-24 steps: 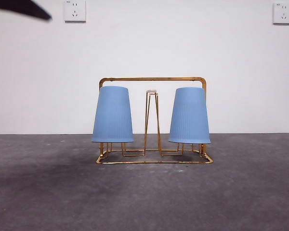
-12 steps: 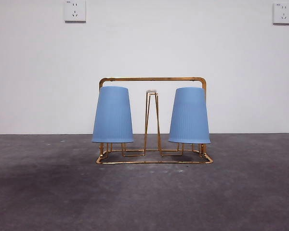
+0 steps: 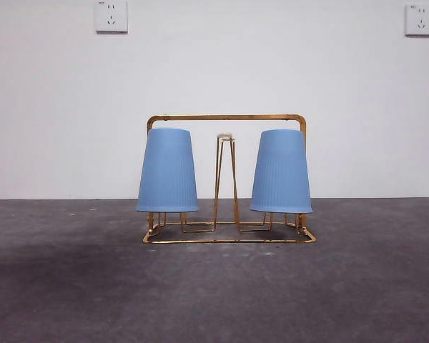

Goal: Pick up cup 1,put cup 1 in the cup rack,pick up cup 2,put cup 2 in the cup rack

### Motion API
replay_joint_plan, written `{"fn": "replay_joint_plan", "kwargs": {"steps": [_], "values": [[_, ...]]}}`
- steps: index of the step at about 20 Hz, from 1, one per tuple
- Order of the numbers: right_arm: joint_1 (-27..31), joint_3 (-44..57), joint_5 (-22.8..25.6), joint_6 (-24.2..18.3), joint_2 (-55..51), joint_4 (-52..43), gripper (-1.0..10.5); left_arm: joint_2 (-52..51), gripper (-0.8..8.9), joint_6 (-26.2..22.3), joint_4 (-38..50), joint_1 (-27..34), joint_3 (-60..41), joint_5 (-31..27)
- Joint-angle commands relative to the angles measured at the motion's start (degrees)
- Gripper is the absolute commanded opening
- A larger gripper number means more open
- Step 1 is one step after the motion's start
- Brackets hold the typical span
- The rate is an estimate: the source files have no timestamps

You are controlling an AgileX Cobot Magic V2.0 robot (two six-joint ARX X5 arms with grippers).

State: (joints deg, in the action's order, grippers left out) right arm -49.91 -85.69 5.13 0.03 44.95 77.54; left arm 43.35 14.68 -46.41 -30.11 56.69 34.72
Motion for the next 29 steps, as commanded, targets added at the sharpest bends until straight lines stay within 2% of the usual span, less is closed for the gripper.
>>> {"fn": "replay_joint_plan", "kwargs": {"steps": [1, 18, 19, 22, 25, 27, 29], "values": [[0.0, 0.3, 0.5, 0.9, 0.2, 1.2, 0.0, -0.1, -0.03, 0.1, 0.2, 0.1, 0.1, 0.2], [0.0, 0.3, 0.5, 0.9, 0.3, 1.2, 0.0, 1.0, -0.03, -0.9, 1.7, 0.1, 0.1, -1.2], [0.0, 0.3, 0.5, 0.9, 0.3, 1.2, 0.0, 1.3, -0.03, -3.4, 2.1, 0.2, 0.1, -2.9], [0.0, 0.3, 0.5, 0.9, 0.3, 1.2, 0.0, 2.1, -0.03, -17.3, 8.1, 0.3, 0.1, -13.6], [0.0, 0.3, 0.5, 0.9, 0.3, 1.2, 0.0, 1.0, -0.03, -26.6, 15.7, 2.9, 0.0, -24.5], [0.0, 0.3, 0.5, 0.9, 0.3, 1.2, 0.0, -1.3, -0.03, -30.3, 19.8, 8.3, -0.9, -25.7], [0.0, 0.3, 0.5, 0.9, 0.3, 1.2, 0.0, -5.4, -0.03, -31.0, 24.6, 14.2, -4.3, -25.4]]}}
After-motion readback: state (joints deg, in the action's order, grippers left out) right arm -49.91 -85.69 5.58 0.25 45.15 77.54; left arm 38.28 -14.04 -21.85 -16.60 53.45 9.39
